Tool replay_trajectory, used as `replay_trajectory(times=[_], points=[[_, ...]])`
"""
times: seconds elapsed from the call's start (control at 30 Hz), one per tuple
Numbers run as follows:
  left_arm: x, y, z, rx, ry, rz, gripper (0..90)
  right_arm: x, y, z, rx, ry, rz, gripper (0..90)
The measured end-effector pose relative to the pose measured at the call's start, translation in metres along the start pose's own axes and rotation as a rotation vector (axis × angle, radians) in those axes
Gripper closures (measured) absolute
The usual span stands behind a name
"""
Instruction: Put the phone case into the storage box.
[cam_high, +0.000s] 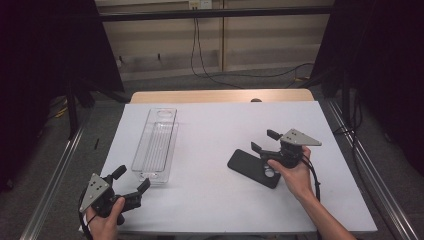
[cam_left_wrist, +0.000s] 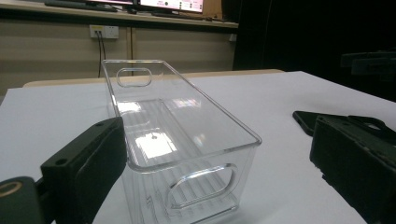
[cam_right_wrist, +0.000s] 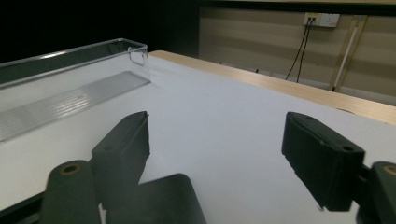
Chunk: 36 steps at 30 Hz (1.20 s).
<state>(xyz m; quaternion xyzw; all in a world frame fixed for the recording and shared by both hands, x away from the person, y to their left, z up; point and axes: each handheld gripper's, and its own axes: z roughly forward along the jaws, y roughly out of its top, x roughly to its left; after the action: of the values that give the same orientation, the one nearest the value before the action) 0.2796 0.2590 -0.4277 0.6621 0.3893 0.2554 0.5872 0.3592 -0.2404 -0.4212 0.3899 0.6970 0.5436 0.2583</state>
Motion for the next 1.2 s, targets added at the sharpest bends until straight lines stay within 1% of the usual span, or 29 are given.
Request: replay_trajectory(times=[0.03, 0.07, 0.1, 0.13, 0.17, 0.23, 0.27, 0.3, 0.33, 0.37, 0.4, 0.43, 0.47, 0.5, 0.53, 0.57, 0.63, 0.67, 0.7, 0.73, 0.8, 0.87, 0.97, 1.0, 1.03, 1.07, 1.1, 1.13, 1.2], points=[[0.000, 0.000, 0.000, 0.000, 0.000, 0.001, 4.0, 0.000, 0.003, 0.003, -0.007, 0.007, 0.005, 28.1], [0.000, 0.000, 0.000, 0.001, -0.001, 0.001, 4.0, 0.000, 0.003, 0.003, -0.007, 0.007, 0.005, 28.1], [0.000, 0.000, 0.000, 0.000, -0.001, 0.000, 4.0, 0.000, 0.006, 0.005, -0.016, -0.002, -0.008, 36.7], [0.000, 0.000, 0.000, 0.000, -0.001, 0.000, 4.0, 0.000, 0.006, 0.005, -0.016, -0.002, -0.008, 36.7], [0.000, 0.000, 0.000, 0.002, -0.002, 0.002, 4.0, -0.002, 0.008, 0.006, -0.037, 0.001, -0.002, 41.8], [0.000, 0.000, -0.001, 0.001, -0.003, 0.000, 4.0, -0.002, 0.009, 0.008, -0.036, -0.004, -0.001, 42.6], [0.000, 0.000, -0.001, 0.004, -0.004, 0.003, 4.0, -0.002, 0.009, 0.009, -0.038, -0.005, -0.004, 45.1], [0.000, 0.000, -0.001, 0.004, -0.005, 0.003, 4.0, -0.002, 0.009, 0.010, -0.040, 0.004, -0.001, 47.7], [0.000, 0.000, -0.001, 0.002, -0.005, 0.000, 4.0, -0.002, 0.009, 0.012, -0.040, 0.004, -0.001, 48.5], [0.000, 0.000, -0.001, 0.003, -0.004, 0.003, 4.0, -0.003, 0.008, 0.014, -0.042, 0.007, 0.000, 54.5], [0.000, 0.000, -0.001, 0.004, -0.005, 0.002, 4.0, -0.002, 0.007, 0.015, -0.042, 0.010, 0.004, 57.0], [0.000, 0.000, -0.001, 0.004, -0.005, 0.002, 4.0, -0.002, 0.007, 0.015, -0.042, 0.010, 0.004, 57.0], [0.000, 0.000, -0.001, 0.006, -0.003, 0.004, 4.0, -0.003, 0.007, 0.015, -0.042, 0.008, 0.000, 59.2], [-0.001, 0.000, 0.000, 0.008, -0.006, 0.005, 4.0, -0.004, 0.007, 0.017, -0.035, 0.009, -0.003, 67.0], [-0.001, 0.000, 0.000, 0.011, -0.009, 0.007, 4.0, -0.004, 0.007, 0.017, -0.035, 0.009, -0.003, 67.0], [-0.001, 0.000, 0.000, 0.013, -0.009, 0.007, 4.0, -0.004, 0.006, 0.018, -0.031, 0.008, -0.003, 69.5], [0.000, 0.000, 0.000, 0.013, -0.008, 0.008, 4.0, -0.007, 0.006, 0.019, -0.020, 0.029, 0.014, 77.4], [0.000, 0.000, 0.000, 0.014, -0.008, 0.008, 4.0, -0.008, 0.006, 0.020, -0.004, 0.035, 0.020, 79.6], [0.000, 0.000, 0.000, 0.013, -0.007, 0.005, 4.0, -0.010, 0.008, 0.022, 0.040, 0.053, 0.024, 83.0], [0.000, 0.000, 0.000, 0.013, -0.006, 0.006, 4.0, -0.011, 0.010, 0.023, 0.063, 0.070, 0.031, 86.2], [-0.001, 0.000, 0.000, 0.013, -0.007, 0.008, 4.0, -0.012, 0.012, 0.025, 0.073, 0.074, 0.043, 90.0], [0.000, 0.000, 0.000, 0.013, -0.007, 0.010, 4.0, -0.013, 0.017, 0.027, 0.135, 0.082, 0.047, 90.0], [0.000, 0.000, -0.001, 0.012, -0.007, 0.007, 4.0, -0.013, 0.021, 0.031, 0.170, 0.089, 0.056, 90.0], [0.000, 0.000, -0.001, 0.012, -0.006, 0.007, 3.9, -0.013, 0.024, 0.033, 0.213, 0.099, 0.067, 90.0], [0.000, 0.000, -0.001, 0.012, -0.006, 0.007, 4.0, -0.013, 0.024, 0.033, 0.213, 0.099, 0.067, 90.0], [0.000, 0.000, -0.001, 0.011, -0.006, 0.007, 4.0, -0.013, 0.025, 0.036, 0.240, 0.108, 0.071, 90.0], [0.000, -0.001, 0.000, 0.012, -0.007, 0.007, 4.0, -0.013, 0.026, 0.038, 0.254, 0.114, 0.074, 90.0], [0.000, -0.001, 0.000, 0.010, -0.005, 0.007, 4.0, -0.013, 0.026, 0.038, 0.254, 0.114, 0.074, 90.0], [0.001, -0.001, 0.000, 0.011, -0.005, 0.007, 4.0, -0.014, 0.026, 0.040, 0.293, 0.131, 0.082, 90.0]])
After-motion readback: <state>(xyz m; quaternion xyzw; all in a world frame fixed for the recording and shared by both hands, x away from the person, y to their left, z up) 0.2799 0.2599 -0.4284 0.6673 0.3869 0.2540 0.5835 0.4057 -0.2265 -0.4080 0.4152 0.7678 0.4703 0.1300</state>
